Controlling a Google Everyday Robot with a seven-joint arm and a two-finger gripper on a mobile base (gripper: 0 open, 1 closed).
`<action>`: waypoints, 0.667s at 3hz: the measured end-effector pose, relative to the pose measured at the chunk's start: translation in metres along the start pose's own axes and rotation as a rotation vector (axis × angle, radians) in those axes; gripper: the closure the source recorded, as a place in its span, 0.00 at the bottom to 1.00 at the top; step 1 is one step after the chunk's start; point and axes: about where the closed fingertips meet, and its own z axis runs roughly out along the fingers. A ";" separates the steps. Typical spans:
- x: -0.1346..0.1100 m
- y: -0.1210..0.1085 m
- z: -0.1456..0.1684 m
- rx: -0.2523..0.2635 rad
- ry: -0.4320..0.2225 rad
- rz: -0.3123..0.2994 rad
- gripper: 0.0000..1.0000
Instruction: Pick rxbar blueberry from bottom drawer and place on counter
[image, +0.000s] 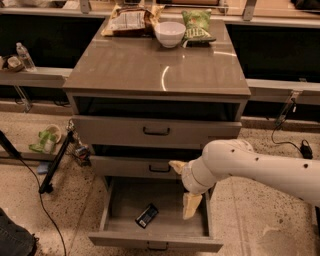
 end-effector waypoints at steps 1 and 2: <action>0.000 0.000 0.002 -0.003 -0.004 -0.003 0.00; 0.003 0.002 0.013 -0.016 -0.023 -0.017 0.00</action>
Offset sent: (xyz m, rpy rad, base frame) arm 0.0028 0.0039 -0.0247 0.0290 0.0179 0.0489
